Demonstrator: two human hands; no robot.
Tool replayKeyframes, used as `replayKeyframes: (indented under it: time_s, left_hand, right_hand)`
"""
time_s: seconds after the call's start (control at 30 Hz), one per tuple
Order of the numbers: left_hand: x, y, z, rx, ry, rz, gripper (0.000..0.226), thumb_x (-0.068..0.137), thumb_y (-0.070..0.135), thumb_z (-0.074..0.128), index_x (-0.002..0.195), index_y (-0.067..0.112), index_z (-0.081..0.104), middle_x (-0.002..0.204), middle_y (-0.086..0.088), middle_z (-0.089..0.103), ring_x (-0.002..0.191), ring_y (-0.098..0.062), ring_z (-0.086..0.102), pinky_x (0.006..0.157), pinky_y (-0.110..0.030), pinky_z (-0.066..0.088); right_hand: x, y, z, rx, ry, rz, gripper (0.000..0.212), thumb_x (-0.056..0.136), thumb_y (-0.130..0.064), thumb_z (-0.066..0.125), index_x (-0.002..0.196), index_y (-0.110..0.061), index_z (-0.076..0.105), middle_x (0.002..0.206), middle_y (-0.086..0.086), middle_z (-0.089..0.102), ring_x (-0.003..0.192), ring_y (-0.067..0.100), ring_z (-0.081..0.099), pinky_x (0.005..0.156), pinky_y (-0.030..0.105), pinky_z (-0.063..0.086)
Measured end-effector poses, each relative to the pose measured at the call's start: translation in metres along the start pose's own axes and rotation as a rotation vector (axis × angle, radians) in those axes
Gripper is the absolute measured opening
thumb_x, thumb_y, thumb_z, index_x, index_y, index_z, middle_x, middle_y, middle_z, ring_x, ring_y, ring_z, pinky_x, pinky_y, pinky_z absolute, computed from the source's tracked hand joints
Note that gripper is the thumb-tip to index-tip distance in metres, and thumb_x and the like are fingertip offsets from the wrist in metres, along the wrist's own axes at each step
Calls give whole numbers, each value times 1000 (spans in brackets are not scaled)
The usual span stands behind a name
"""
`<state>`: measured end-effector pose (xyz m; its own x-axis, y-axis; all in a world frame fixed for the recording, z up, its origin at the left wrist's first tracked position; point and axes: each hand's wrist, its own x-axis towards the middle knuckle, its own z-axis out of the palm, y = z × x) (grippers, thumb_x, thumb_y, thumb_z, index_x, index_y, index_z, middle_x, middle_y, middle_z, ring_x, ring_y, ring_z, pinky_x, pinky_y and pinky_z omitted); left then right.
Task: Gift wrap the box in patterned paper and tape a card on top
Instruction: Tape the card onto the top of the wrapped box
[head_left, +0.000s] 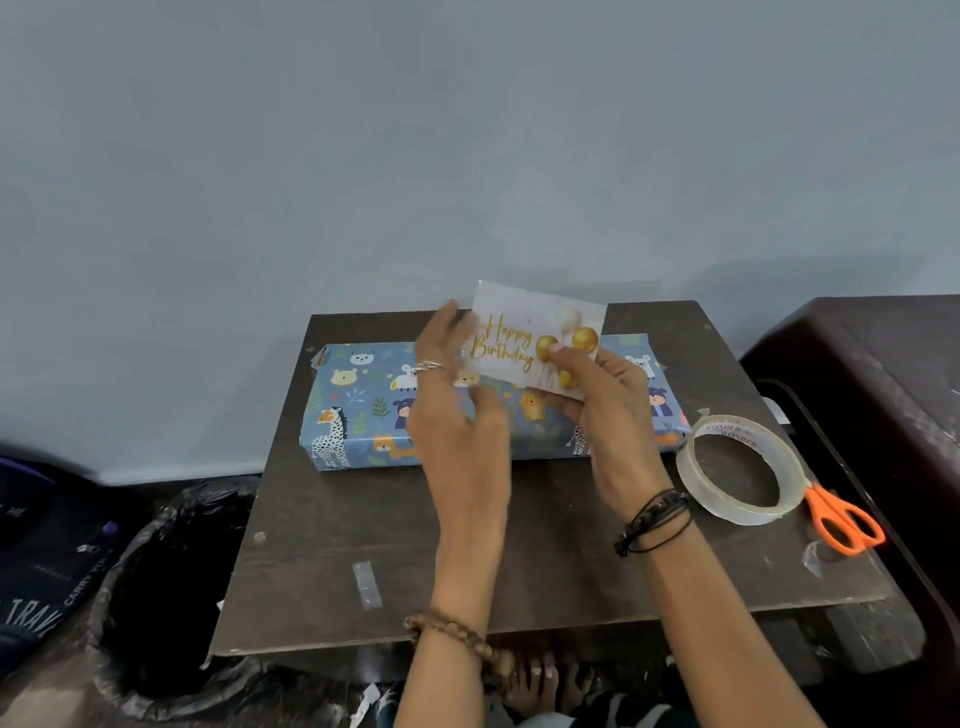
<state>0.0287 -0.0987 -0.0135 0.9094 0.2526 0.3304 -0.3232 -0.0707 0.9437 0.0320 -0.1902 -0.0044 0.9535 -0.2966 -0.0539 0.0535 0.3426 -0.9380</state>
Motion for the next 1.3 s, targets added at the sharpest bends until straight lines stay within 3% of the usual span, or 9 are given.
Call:
replayKeyframes:
  time_s: [0.07,0.17,0.33,0.5,0.6,0.73,1.1,1.23,1.3]
  left_hand:
    - [8,-4,-5,-62,85,-116,44,88,-3,50,125,22,50,117,16,57,110,3,53,91,-13,44]
    - [15,-12,-11,-94,39,-282,34,90,10,57,121,23,52,109,0,64,90,-2,60,76,-10,47]
    - [19,-18,-12,-115,85,-364,26,87,3,61,102,24,57,91,3,67,76,0,64,61,-10,48]
    - [16,-17,-10,89,109,-278,27,87,6,61,109,21,56,85,11,62,78,1,62,64,-8,48]
    - [16,-16,-8,196,95,-245,32,88,8,59,116,22,54,82,16,57,77,0,58,67,-12,47]
    - [17,-18,-8,269,73,-226,37,88,9,58,121,23,51,80,19,54,76,0,56,71,-24,48]
    - [15,-19,-8,337,51,-190,57,88,4,56,137,27,40,89,5,57,74,-10,52,63,-1,35]
    - [15,-22,-7,369,57,-158,62,88,4,56,141,26,35,92,2,57,81,-17,55,66,-13,33]
    - [14,-22,-6,398,47,-144,62,89,4,54,142,26,33,94,3,56,85,-19,52,67,-15,29]
  right_hand:
    - [3,1,-3,-62,12,46,19,88,-5,58,70,-7,64,69,-4,73,70,6,70,60,18,56]
    - [5,3,-3,-133,15,73,21,87,-7,60,67,-8,63,68,-4,72,67,7,69,56,17,56]
    - [11,6,2,-332,26,125,16,87,-15,63,72,-9,62,77,1,70,62,10,64,54,17,53]
    - [18,6,5,-496,70,158,24,82,-15,64,59,-12,58,62,-1,63,43,7,53,54,23,47]
    - [21,8,8,-701,93,108,26,81,-21,62,61,-10,49,64,9,54,51,16,52,61,30,41]
    - [20,10,13,-921,116,70,42,86,-26,57,55,-13,31,58,2,33,50,14,31,47,26,21]
    - [16,19,16,-963,185,0,44,84,-28,57,56,-15,27,63,0,26,49,13,28,45,22,17]
    - [14,19,16,-1043,199,-37,36,85,-30,57,60,-14,36,84,4,34,53,11,32,43,20,22]
    - [11,16,17,-1141,192,-57,21,88,-33,55,84,-13,54,102,5,38,61,10,39,52,18,26]
